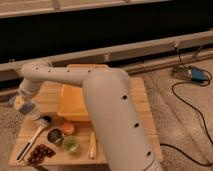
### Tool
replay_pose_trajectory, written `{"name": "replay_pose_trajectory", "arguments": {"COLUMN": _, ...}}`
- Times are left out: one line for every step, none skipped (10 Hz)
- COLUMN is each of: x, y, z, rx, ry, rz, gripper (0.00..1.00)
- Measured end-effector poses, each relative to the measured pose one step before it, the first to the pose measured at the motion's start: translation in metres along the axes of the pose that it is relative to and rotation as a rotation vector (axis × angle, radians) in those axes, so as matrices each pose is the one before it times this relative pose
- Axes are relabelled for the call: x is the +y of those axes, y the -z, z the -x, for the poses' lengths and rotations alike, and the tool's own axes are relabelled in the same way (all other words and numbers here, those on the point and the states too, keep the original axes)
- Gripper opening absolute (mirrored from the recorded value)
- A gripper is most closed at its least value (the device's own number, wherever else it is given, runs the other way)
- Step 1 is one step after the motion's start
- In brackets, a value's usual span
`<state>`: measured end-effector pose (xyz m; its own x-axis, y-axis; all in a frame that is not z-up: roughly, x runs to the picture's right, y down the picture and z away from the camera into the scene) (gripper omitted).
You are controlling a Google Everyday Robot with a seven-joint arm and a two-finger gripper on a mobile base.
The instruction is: Place sponge in plastic cup
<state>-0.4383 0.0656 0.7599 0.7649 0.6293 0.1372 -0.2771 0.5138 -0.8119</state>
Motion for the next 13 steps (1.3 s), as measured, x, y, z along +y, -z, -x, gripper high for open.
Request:
{"name": "replay_pose_trajectory", "arguments": {"x": -0.00005, "y": -0.00122, "z": -0.00178, "rx": 0.00033, "ry": -0.00342, "rz": 0.00019, "gripper": 0.68}}
{"name": "replay_pose_trajectory", "arguments": {"x": -0.00081, "y": -0.00198, "z": -0.00238, "rx": 0.00172, "ry": -0.00326, "rz": -0.00119, "gripper": 0.78}}
{"name": "replay_pose_trajectory", "arguments": {"x": -0.00111, "y": -0.00152, "z": -0.00114, "rx": 0.00114, "ry": -0.00027, "rz": -0.00051, "gripper": 0.8}}
{"name": "replay_pose_trajectory", "arguments": {"x": -0.00221, "y": -0.00036, "z": -0.00048, "rx": -0.00025, "ry": 0.00052, "rz": -0.00176, "gripper": 0.8}}
{"name": "replay_pose_trajectory", "arguments": {"x": -0.00259, "y": -0.00127, "z": -0.00123, "rx": 0.00083, "ry": 0.00162, "rz": 0.00068, "gripper": 0.8}}
{"name": "replay_pose_trajectory", "arguments": {"x": -0.00122, "y": -0.00045, "z": -0.00061, "rx": -0.00019, "ry": 0.00024, "rz": 0.00134, "gripper": 0.8}}
{"name": "replay_pose_trajectory", "arguments": {"x": -0.0016, "y": 0.00011, "z": -0.0009, "rx": -0.00069, "ry": 0.00178, "rz": 0.00112, "gripper": 0.8}}
{"name": "replay_pose_trajectory", "arguments": {"x": 0.00024, "y": 0.00029, "z": -0.00018, "rx": -0.00143, "ry": 0.00264, "rz": 0.00237, "gripper": 0.8}}
{"name": "replay_pose_trajectory", "arguments": {"x": 0.00056, "y": -0.00014, "z": -0.0007, "rx": -0.0019, "ry": 0.00364, "rz": 0.00259, "gripper": 0.8}}
{"name": "replay_pose_trajectory", "arguments": {"x": 0.00058, "y": 0.00097, "z": 0.00069, "rx": -0.00374, "ry": 0.00218, "rz": 0.00042, "gripper": 0.8}}
{"name": "replay_pose_trajectory", "arguments": {"x": 0.00028, "y": 0.00141, "z": 0.00023, "rx": -0.00446, "ry": 0.0013, "rz": -0.00024, "gripper": 0.8}}
{"name": "replay_pose_trajectory", "arguments": {"x": 0.00096, "y": 0.00299, "z": 0.00081, "rx": -0.00704, "ry": 0.00202, "rz": -0.00206, "gripper": 0.8}}
{"name": "replay_pose_trajectory", "arguments": {"x": -0.00038, "y": 0.0029, "z": -0.00057, "rx": -0.0059, "ry": -0.00124, "rz": -0.00371, "gripper": 0.8}}
